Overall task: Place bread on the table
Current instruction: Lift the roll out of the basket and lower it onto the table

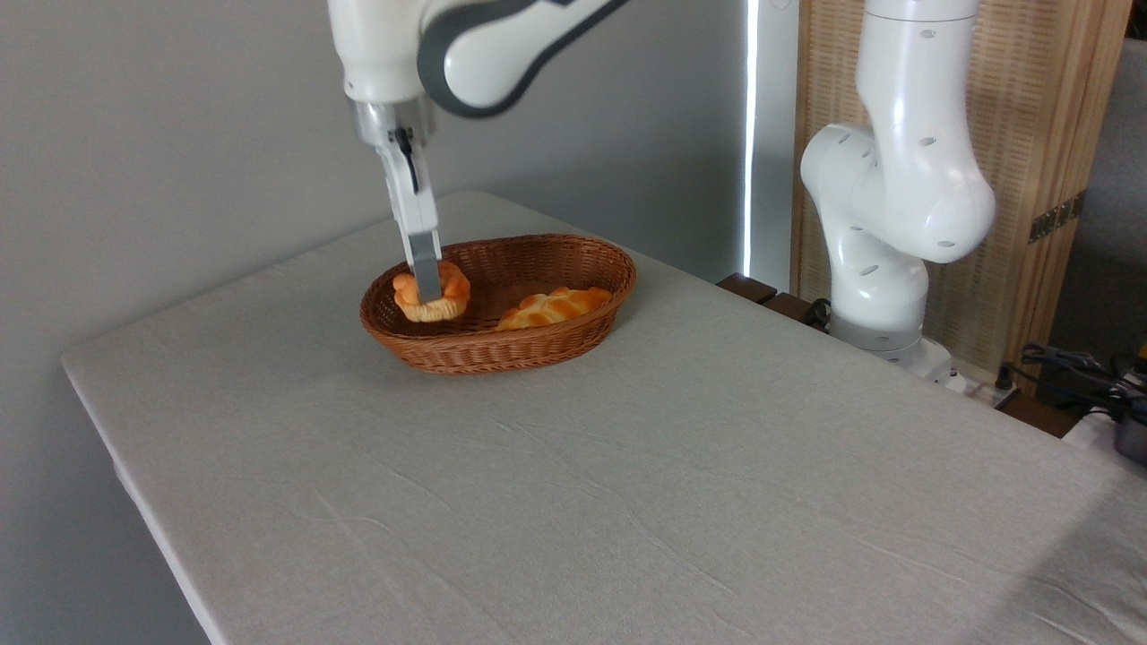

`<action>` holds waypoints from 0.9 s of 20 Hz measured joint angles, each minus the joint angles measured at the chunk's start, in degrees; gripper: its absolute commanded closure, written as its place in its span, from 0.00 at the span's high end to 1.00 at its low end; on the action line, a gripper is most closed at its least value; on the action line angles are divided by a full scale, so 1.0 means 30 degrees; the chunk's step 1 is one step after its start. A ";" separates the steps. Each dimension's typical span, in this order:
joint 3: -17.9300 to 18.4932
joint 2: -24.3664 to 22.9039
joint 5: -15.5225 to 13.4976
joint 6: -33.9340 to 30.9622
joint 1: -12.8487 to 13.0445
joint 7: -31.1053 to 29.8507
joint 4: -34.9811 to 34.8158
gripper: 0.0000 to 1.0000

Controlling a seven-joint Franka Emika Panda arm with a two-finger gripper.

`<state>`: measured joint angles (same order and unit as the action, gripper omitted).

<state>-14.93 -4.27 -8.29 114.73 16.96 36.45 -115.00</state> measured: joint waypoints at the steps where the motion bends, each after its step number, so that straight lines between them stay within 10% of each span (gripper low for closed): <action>1: 0.0482 -0.0058 0.0000 -0.0812 -0.0005 0.0011 0.0777 0.33; 6: 0.3802 -0.0141 0.0676 -0.2170 -0.0039 0.1164 0.3366 0.42; 9: 0.4980 0.0594 0.1820 -0.1965 -0.0063 0.2281 0.3337 1.00; 18: 0.5238 0.3115 0.3473 -0.1647 -0.0023 0.2393 0.3250 1.00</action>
<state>0.79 5.07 2.13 109.79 16.90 43.63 -105.25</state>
